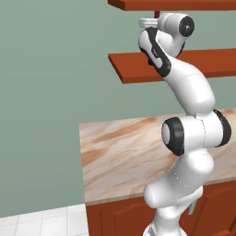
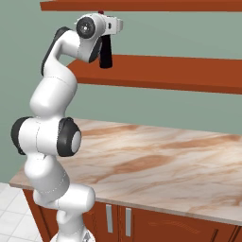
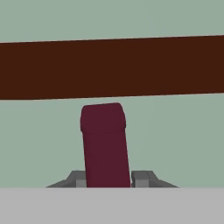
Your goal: Get the candle and the wine from the cabinet and move them to the dining counter.
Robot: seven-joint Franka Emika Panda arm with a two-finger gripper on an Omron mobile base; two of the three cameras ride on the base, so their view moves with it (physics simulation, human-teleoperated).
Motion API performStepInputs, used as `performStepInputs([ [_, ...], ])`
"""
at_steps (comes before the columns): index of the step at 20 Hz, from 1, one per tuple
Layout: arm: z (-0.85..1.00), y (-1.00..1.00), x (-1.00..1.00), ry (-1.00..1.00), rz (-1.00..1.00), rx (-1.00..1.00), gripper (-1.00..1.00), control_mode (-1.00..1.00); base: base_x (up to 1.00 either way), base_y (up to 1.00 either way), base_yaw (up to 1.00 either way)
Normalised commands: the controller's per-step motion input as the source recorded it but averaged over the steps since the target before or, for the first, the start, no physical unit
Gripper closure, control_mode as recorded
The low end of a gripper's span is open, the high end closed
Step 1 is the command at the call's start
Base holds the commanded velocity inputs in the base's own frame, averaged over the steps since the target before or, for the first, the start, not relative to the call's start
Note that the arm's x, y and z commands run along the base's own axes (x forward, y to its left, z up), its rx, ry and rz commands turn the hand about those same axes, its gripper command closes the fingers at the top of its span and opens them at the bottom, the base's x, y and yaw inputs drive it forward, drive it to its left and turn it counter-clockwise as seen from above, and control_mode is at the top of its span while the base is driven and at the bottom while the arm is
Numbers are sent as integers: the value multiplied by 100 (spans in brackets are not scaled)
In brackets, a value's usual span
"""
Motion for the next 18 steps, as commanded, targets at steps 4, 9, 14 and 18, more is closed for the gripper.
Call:
performStepInputs([
  [4, 0, 0, 0, 0, 0, 0, 100, -100, 0, 0, 0],
  [9, 0, 0, -10, 0, 0, 0, 100, -100, 0, 0, 0],
  [14, -3, -3, -25, 0, 0, 2, 100, -100, 0, 0, 0],
  [18, -7, -8, -25, 0, 0, 4, 100, -100, 0, 0, 0],
])
